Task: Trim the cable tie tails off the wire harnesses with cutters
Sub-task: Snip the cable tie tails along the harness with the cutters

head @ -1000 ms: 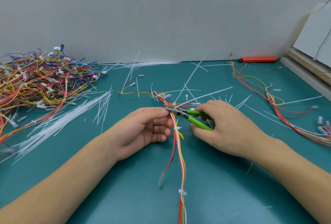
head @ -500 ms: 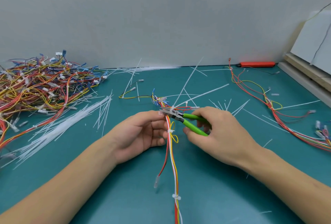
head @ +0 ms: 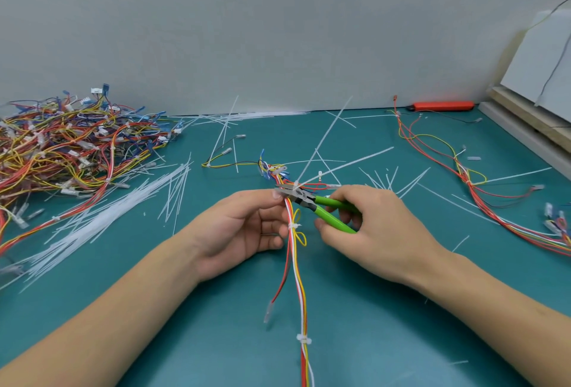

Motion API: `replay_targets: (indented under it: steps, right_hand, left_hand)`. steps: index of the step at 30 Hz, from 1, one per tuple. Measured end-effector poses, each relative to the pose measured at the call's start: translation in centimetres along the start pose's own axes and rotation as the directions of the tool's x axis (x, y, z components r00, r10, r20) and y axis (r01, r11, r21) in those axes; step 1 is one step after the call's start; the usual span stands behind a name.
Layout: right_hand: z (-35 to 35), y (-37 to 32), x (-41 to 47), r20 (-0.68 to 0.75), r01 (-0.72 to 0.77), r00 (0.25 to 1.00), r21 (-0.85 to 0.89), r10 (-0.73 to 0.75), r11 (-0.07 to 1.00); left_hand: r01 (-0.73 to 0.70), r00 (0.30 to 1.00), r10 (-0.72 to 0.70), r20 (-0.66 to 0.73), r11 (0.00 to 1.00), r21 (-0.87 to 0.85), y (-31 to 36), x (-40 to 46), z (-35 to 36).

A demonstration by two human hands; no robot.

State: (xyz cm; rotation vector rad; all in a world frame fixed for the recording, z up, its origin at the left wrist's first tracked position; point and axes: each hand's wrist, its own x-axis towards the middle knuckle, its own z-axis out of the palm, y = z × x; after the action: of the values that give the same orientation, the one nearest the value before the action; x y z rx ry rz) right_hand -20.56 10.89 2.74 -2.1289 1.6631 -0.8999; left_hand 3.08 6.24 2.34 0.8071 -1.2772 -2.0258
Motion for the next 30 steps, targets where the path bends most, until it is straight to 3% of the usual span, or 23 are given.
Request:
replay_targets:
  steps: [9, 16, 30]
  right_hand:
    - [0.13, 0.14, 0.04, -0.005, -0.062, 0.998, -0.056, 0.062, 0.996]
    - [0.66, 0.57, 0.33, 0.003, 0.016, 1.000, -0.016, -0.016, 1.000]
    - [0.46, 0.60, 0.33, 0.019, 0.027, 0.999, -0.004, -0.027, 1.000]
  left_hand:
    - [0.000, 1.000, 0.000, -0.015, 1.000, -0.008, 0.07, 0.08, 0.01]
    - [-0.016, 0.999, 0.016, -0.028, 1.000, 0.025, 0.19, -0.15, 0.54]
    - [-0.027, 0.999, 0.028, -0.032, 0.999, 0.036, 0.20, -0.12, 0.70]
